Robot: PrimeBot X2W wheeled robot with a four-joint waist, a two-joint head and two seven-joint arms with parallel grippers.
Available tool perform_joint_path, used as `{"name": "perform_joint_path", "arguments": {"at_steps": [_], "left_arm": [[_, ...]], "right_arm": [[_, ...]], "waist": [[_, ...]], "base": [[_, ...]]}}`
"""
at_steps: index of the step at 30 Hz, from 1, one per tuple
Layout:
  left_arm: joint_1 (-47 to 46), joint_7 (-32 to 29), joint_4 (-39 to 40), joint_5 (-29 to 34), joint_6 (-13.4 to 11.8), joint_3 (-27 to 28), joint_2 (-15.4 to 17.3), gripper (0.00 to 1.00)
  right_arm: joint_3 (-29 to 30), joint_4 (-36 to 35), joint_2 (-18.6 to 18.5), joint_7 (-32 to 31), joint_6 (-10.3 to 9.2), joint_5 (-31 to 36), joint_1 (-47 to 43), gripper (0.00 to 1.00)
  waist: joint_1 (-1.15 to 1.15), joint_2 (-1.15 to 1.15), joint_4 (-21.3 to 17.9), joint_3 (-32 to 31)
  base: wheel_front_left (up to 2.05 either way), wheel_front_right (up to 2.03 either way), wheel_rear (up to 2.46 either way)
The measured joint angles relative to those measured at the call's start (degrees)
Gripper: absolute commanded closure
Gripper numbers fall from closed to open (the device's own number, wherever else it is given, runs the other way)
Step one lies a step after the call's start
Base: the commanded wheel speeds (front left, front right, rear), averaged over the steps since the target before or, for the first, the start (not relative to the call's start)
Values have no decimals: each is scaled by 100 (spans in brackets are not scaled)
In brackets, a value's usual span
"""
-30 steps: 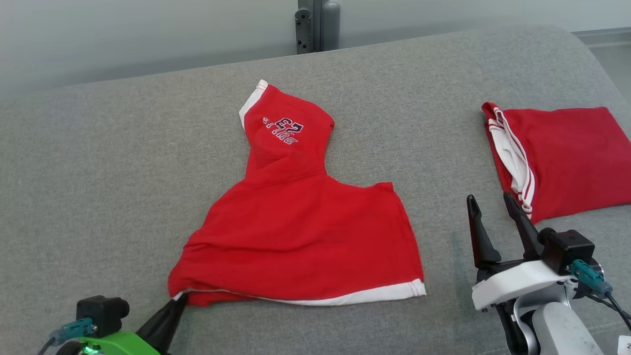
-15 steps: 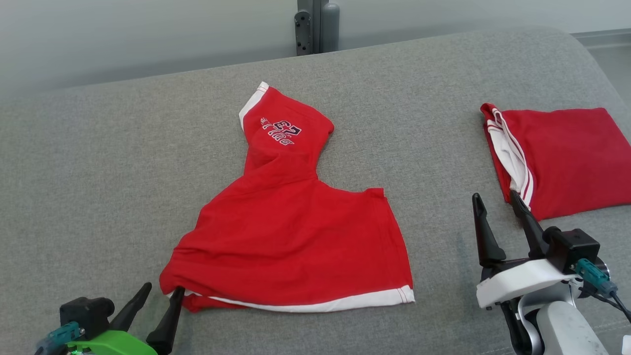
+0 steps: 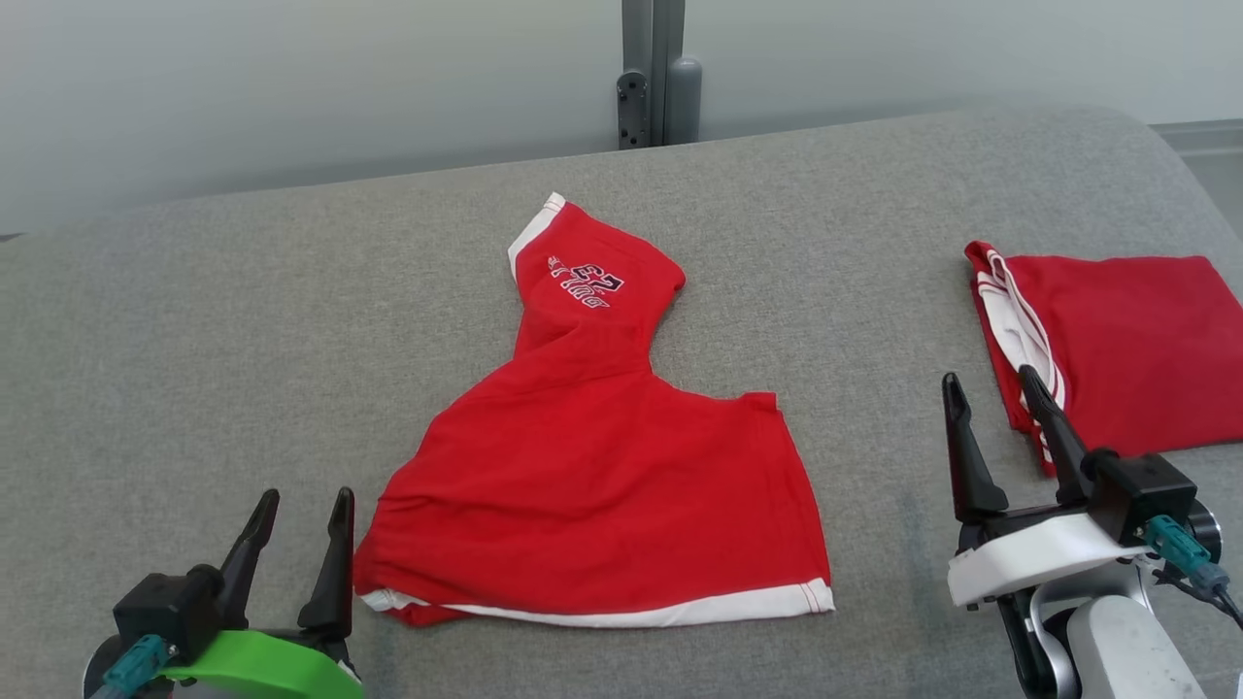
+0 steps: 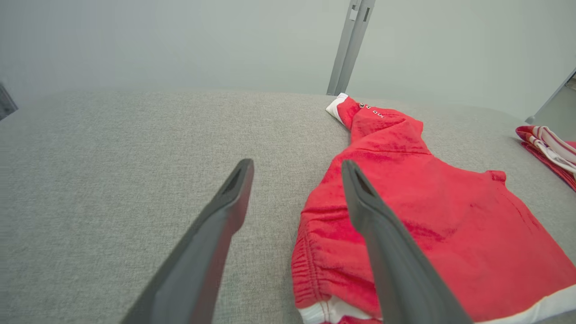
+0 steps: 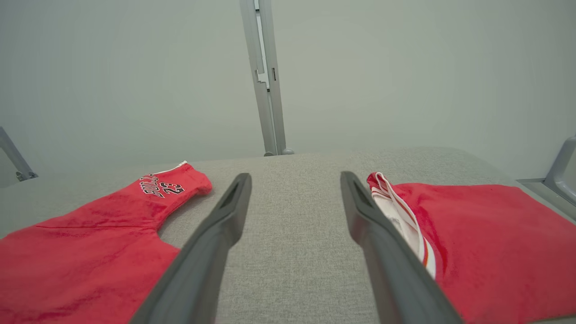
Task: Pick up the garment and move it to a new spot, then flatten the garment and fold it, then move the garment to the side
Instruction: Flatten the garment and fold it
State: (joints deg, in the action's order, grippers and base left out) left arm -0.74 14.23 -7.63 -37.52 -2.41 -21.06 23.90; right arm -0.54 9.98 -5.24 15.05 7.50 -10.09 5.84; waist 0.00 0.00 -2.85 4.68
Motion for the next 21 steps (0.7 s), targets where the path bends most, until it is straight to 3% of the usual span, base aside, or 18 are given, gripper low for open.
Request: {"name": "perform_joint_path", "arguments": {"at_steps": [8,14,21], "left_arm": [[79,74,155,577,-238,660,-858,0],[439,79,126,1144,-91,1163,-1338,0],[567,79,-41,1625,194,1451,-1655,0]], "right_arm": [[-125,-190,118,1,0,145,-199,0],[-326,-238,207,0,-1,172,-420,0],[-445,-204,230,1,0,129,-467,0]], "waist": [[0,0,90,-255],[0,0,98,-424],[0,0,140,-495]], "base": [[0,0,0],[0,0,0],[0,0,0]]}}
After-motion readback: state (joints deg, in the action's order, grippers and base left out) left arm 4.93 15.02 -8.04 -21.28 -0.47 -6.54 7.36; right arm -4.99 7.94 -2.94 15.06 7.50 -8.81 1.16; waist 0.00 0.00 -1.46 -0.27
